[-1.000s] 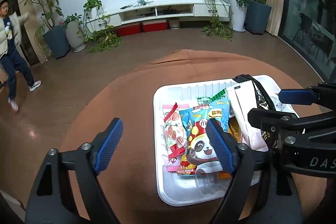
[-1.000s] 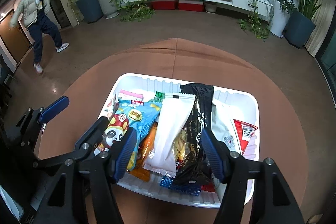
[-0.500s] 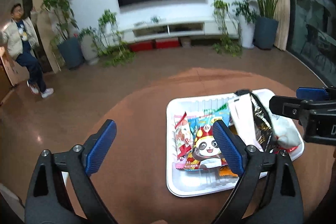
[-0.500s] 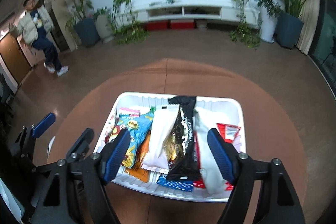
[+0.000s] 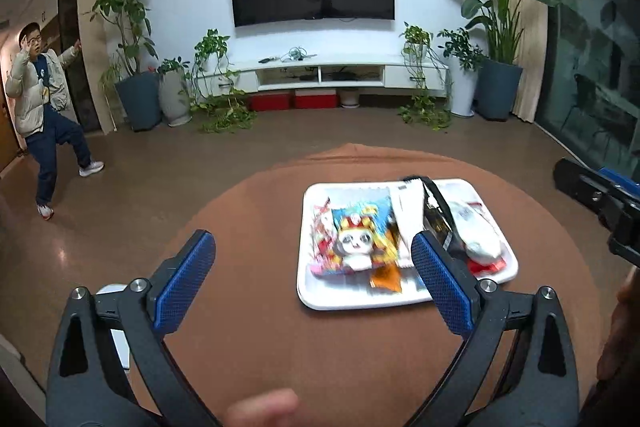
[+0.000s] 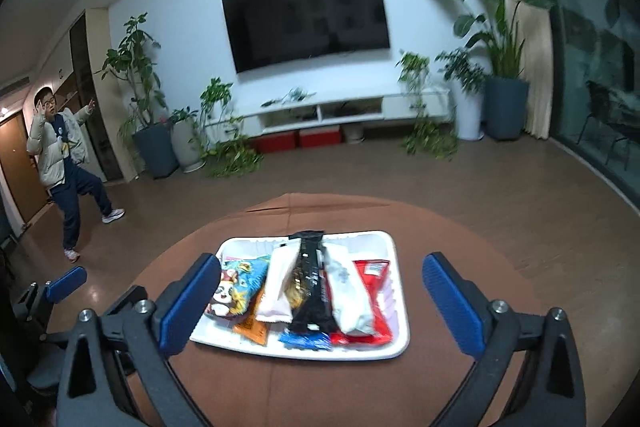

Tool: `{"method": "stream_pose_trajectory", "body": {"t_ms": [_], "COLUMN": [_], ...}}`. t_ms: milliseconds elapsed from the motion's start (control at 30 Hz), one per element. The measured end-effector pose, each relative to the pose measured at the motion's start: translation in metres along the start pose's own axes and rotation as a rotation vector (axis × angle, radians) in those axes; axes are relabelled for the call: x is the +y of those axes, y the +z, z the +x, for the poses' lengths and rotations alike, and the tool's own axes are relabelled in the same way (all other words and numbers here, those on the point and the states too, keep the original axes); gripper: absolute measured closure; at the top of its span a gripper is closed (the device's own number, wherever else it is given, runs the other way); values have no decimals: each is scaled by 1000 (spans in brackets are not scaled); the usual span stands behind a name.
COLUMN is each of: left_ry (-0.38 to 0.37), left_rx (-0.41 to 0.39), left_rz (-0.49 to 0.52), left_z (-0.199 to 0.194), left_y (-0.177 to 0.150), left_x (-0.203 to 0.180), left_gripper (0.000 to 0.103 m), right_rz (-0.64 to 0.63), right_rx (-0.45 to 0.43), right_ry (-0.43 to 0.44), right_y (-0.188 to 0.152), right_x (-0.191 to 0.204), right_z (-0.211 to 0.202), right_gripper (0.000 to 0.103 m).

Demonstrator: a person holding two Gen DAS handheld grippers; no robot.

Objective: Organize snacks

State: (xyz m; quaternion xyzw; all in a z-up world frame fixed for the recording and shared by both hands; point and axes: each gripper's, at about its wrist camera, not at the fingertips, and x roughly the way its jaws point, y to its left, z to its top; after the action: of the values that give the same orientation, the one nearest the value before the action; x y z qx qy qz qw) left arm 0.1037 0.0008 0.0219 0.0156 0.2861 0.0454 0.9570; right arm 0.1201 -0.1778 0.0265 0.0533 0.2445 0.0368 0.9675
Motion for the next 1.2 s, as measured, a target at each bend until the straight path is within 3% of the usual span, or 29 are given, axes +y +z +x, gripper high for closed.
{"method": "stream_pose_trajectory", "body": {"t_ms": [467, 1200], "left_ry": [-15, 1], "left_rx": [151, 198], "left_rz": [-7, -13], "left_z": [-70, -85], "left_y": [-68, -85], "left_x": [-21, -11], "left_gripper": [3, 3], "right_rz": [-48, -51], "right_rx": [65, 172], "right_ry": [-42, -68], "right_y": [-52, -89], "right_x": [3, 6], "right_z": [-71, -87], "right_gripper": [0, 0]}}
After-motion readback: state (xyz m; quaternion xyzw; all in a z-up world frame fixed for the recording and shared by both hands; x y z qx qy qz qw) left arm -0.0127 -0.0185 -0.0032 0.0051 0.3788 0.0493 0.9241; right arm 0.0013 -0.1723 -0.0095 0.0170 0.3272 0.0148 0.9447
